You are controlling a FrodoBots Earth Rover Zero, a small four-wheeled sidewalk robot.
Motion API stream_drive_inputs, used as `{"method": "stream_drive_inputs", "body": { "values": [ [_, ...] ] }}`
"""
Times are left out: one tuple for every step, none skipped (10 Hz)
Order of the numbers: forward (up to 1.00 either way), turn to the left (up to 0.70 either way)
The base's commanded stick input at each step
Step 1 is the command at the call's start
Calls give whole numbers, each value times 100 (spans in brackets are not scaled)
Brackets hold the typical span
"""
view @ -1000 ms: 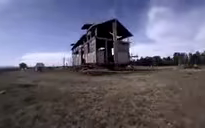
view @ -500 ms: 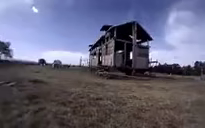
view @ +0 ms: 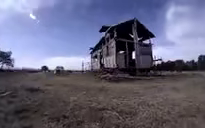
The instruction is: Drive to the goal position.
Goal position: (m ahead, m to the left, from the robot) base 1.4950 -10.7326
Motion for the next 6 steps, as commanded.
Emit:
{"method": "stream_drive_inputs", "body": {
  "values": [
    [70,0],
    [70,0],
    [70,0],
    [70,0],
    [70,0],
    [70,0]
  ]
}}
